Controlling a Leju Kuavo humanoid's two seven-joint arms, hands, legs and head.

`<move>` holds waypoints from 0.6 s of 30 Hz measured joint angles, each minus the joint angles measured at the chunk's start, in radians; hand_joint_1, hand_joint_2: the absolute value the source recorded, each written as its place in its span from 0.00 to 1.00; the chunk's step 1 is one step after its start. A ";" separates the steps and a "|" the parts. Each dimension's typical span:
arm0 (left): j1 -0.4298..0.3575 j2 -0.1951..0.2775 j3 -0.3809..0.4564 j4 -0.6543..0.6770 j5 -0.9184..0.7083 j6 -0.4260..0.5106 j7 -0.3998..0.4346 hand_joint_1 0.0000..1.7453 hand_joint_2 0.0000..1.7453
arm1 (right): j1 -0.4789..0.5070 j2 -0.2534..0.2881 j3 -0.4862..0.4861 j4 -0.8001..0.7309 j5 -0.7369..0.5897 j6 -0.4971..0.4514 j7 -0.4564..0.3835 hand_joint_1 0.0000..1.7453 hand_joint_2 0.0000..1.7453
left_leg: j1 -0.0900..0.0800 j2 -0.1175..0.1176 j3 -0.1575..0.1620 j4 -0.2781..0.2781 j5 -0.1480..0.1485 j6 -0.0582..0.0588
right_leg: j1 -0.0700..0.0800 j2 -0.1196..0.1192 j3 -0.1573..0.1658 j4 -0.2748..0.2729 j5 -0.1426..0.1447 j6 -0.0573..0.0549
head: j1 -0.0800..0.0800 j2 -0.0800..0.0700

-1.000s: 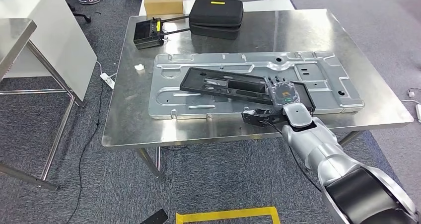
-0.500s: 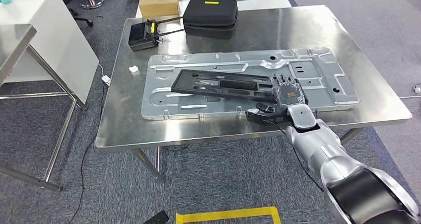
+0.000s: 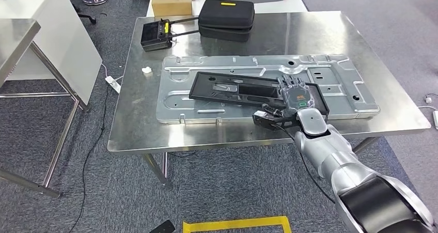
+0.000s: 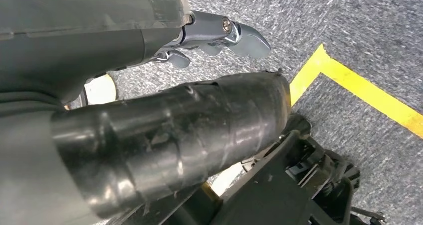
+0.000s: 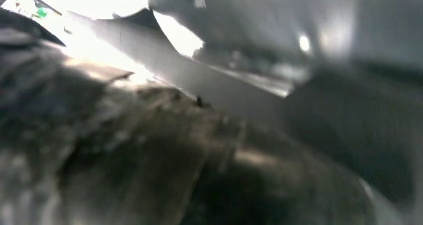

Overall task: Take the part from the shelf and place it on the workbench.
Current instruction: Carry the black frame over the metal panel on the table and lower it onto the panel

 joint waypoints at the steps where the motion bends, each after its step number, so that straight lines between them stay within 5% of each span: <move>1: 0.000 0.000 0.000 0.000 0.000 0.002 0.001 0.00 0.00 | 0.001 -0.001 -0.002 -0.001 0.000 -0.005 0.001 0.00 0.00 | 0.000 0.000 -0.001 0.000 0.000 0.003 | 0.000 0.000 -0.030 0.067 -0.033 0.003 | 0.000 0.000; 3: 0.002 0.000 0.000 0.000 0.000 0.007 0.009 0.00 0.00 | 0.003 -0.006 -0.006 0.000 -0.002 -0.007 -0.001 0.00 0.00 | -0.001 -0.001 -0.003 0.003 0.000 0.004 | 0.000 0.000 -0.074 0.160 -0.061 0.006 | 0.000 0.000; 4: 0.003 0.000 0.000 0.000 0.000 0.008 0.014 0.00 0.00 | 0.003 -0.008 -0.009 -0.001 -0.004 -0.006 -0.005 0.00 0.00 | -0.001 -0.001 -0.003 0.004 0.000 0.003 | 0.000 0.000 -0.072 0.156 -0.048 0.005 | 0.000 0.000; 8: 0.003 0.000 0.000 0.000 0.007 0.017 0.021 0.00 0.00 | -0.018 -0.016 -0.025 -0.014 -0.032 0.017 -0.057 0.00 0.00 | -0.005 -0.001 -0.005 0.011 -0.004 -0.004 | 0.006 0.000 0.041 -0.075 0.058 -0.010 | 0.000 0.000; 13: 0.013 0.001 0.001 0.000 0.020 0.029 0.018 0.00 0.00 | -0.034 -0.041 -0.058 -0.073 -0.099 0.021 -0.115 0.00 0.00 | -0.007 -0.001 -0.014 0.020 -0.012 -0.029 | 0.005 -0.001 0.059 -0.123 0.070 -0.033 | -0.001 0.000; 18: 0.028 0.009 0.005 0.000 0.032 0.035 0.016 0.00 0.00 | -0.050 -0.081 -0.075 -0.151 -0.116 0.050 -0.133 0.00 0.00 | 0.000 0.000 -0.126 0.278 -0.135 -0.047 | 0.000 -0.005 0.063 -0.129 0.074 -0.047 | -0.001 0.000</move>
